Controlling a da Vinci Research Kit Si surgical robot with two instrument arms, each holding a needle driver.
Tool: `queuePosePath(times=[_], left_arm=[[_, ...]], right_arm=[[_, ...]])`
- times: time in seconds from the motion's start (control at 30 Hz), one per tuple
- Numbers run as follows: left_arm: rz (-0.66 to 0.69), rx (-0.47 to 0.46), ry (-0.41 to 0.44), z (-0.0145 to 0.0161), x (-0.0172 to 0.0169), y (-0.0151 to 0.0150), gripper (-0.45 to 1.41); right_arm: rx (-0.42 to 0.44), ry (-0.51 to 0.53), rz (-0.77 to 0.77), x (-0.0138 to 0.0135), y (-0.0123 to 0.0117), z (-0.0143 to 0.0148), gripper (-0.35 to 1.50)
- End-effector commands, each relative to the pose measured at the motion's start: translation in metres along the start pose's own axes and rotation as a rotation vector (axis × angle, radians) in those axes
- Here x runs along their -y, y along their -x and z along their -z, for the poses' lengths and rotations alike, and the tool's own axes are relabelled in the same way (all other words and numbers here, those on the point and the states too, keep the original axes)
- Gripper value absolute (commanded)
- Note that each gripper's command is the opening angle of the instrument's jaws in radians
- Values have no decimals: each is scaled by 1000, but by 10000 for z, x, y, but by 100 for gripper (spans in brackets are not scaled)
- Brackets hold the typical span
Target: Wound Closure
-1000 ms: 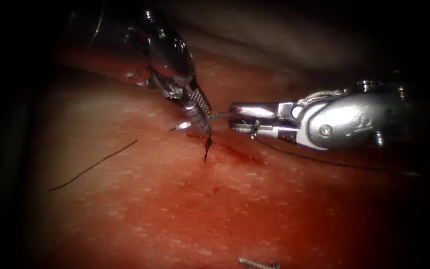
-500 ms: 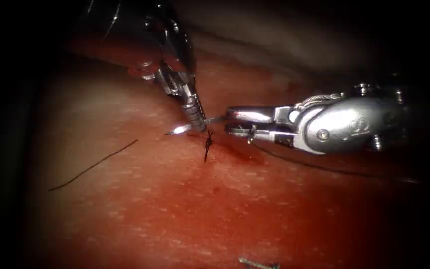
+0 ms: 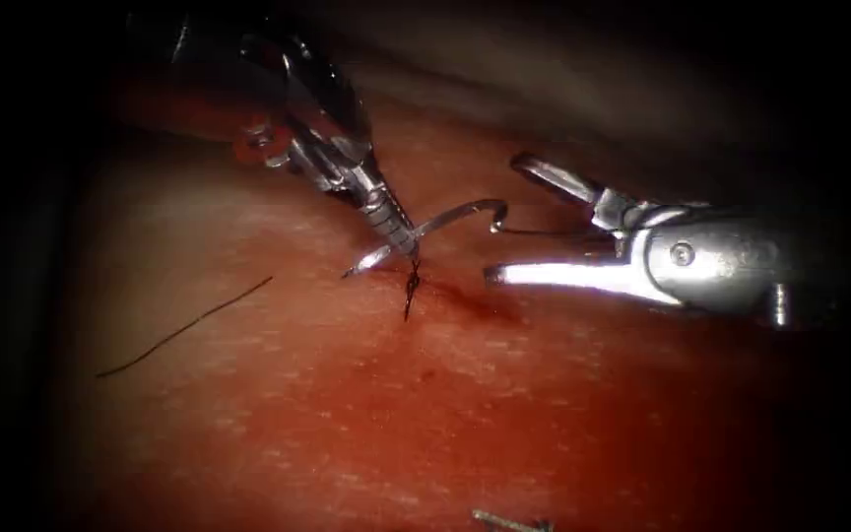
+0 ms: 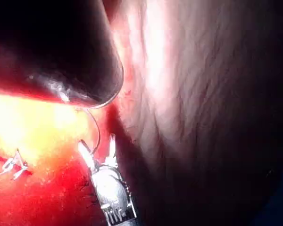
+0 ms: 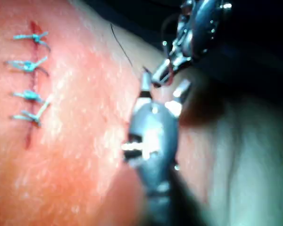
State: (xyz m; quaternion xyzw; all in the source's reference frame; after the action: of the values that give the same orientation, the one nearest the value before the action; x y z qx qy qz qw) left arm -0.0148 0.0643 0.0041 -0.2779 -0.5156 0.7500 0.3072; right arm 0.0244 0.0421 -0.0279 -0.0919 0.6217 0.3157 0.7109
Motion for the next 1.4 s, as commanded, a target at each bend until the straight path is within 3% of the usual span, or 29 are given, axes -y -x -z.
queuePosePath(times=[0.03, 0.3, 0.37, 0.43, 0.87, 0.97, 1.1, 1.3, 1.37, 1.4], left_arm=[[-2, -29, 3, -8, 4, 0, -35], [13, -244, 4, -31, 7, 16, -35], [28, -325, -10, -42, 9, 20, -35], [38, -346, -19, -46, 10, 22, -35], [59, -367, -35, -50, 3, 28, -35], [61, -368, -36, -49, 2, 28, -35], [64, -371, -39, -49, 2, 27, -35], [66, -373, -41, -50, 2, 26, -35], [66, -373, -41, -50, 2, 27, -35], [66, -373, -41, -49, 2, 27, -35]], right_arm=[[-10, 28, -50, 5, 6, -1, 130], [2, 191, -245, 15, 15, -1, 126], [77, 227, -242, 17, 13, -1, 121], [96, 236, -237, 17, 11, -1, 128], [108, 206, -79, 17, 4, -7, 123], [104, 192, -60, 19, 6, -7, 111], [94, 175, -52, 21, 8, -7, 81], [85, 151, -34, 26, 8, -13, 76], [84, 147, -28, 27, 9, -13, 58], [85, 145, -28, 28, 9, -12, 39]])
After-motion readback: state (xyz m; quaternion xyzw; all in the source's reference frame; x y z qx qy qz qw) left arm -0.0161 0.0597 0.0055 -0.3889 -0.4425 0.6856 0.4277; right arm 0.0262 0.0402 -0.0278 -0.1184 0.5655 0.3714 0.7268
